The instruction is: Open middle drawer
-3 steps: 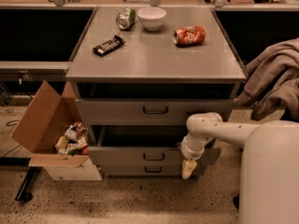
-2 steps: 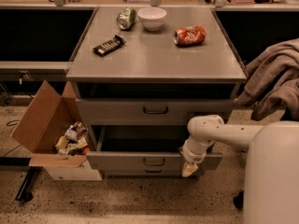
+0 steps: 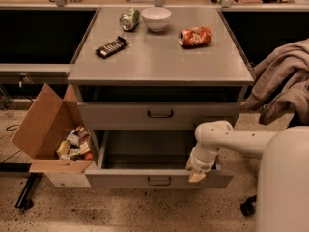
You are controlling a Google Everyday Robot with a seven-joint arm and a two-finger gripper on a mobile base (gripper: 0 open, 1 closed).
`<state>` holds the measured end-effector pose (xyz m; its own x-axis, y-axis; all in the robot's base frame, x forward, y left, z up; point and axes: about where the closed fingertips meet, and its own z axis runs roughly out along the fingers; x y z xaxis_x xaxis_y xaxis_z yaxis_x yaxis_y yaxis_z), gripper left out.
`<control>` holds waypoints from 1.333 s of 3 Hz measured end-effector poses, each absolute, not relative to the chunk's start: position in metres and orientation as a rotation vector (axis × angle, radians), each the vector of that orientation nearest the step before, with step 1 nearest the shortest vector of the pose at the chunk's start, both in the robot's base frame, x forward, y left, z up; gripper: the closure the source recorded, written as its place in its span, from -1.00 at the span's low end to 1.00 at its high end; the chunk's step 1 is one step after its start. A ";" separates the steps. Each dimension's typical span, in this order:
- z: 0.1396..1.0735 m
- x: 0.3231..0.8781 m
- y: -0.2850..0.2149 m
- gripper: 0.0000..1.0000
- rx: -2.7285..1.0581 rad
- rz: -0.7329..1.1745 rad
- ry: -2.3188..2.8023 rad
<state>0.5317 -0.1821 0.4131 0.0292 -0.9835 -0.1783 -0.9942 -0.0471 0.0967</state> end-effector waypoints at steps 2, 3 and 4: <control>0.412 0.520 -0.182 -1.00 -2.198 0.325 2.130; 0.410 0.489 -0.177 -1.00 -2.250 0.343 2.141; 0.411 0.456 -0.173 -0.66 -2.299 0.358 2.156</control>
Offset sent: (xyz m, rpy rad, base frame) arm -0.0079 -0.0004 0.0017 0.0207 -0.0042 -0.0144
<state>0.4562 -0.1735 0.4108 0.0509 -0.9884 -0.1432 -0.9816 -0.0759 0.1751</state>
